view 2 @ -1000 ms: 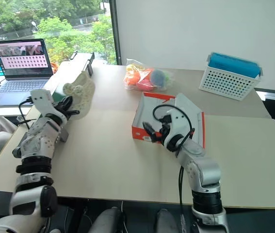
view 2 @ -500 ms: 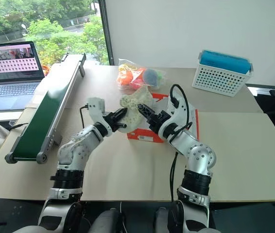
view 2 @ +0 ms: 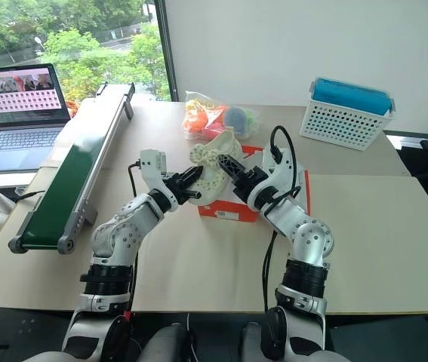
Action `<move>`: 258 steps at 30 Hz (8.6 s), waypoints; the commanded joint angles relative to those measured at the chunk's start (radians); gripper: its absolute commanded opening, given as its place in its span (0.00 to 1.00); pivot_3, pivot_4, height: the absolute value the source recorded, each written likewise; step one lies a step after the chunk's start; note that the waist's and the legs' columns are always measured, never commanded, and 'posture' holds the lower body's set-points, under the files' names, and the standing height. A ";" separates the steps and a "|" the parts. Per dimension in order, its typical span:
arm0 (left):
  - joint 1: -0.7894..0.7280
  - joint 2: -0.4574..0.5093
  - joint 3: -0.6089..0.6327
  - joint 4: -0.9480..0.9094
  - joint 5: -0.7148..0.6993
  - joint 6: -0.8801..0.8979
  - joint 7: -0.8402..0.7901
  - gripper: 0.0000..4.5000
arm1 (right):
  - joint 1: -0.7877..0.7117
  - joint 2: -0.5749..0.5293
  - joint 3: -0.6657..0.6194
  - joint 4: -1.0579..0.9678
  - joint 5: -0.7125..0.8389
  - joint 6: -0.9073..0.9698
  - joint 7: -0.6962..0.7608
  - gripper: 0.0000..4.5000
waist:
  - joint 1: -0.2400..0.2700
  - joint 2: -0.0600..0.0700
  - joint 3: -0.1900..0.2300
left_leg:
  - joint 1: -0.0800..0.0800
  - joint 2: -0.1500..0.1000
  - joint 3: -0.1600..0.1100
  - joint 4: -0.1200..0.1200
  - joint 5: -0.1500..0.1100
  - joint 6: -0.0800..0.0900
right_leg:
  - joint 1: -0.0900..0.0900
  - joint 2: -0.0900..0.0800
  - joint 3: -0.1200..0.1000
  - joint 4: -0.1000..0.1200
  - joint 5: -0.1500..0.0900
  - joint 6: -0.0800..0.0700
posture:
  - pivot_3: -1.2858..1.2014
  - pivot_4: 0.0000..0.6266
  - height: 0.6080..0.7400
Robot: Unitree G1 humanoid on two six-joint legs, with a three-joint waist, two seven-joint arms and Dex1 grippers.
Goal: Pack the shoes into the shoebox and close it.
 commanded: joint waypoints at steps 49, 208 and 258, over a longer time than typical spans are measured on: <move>-0.047 -0.021 0.076 -0.080 -0.183 0.153 -0.008 0.00 | 0.121 -0.218 0.189 0.006 0.244 -0.105 0.060 0.99 | 0.002 0.002 0.001 | -0.001 0.002 0.001 0.000 -0.001 0.001 | 0.001 0.002 0.001 -0.008 0.000 0.000 | 0.52 0.24 0.73; -0.040 0.489 0.236 0.503 0.277 -0.355 0.086 0.99 | 0.262 -0.489 0.667 -0.384 -0.656 -0.354 0.656 1.00 | 0.004 0.006 0.006 | 0.001 0.003 0.003 0.001 -0.001 0.001 | 0.001 0.001 0.001 -0.007 0.003 0.001 | 0.52 0.24 0.73; -0.106 0.381 0.295 0.368 0.134 -0.397 0.062 0.65 | 0.153 -0.364 0.467 -0.265 -0.600 -0.263 0.498 1.00 | 0.026 -0.001 0.005 | -0.001 0.003 0.002 0.002 0.000 -0.001 | 0.001 0.001 -0.001 -0.005 0.005 0.001 | 0.52 0.24 0.73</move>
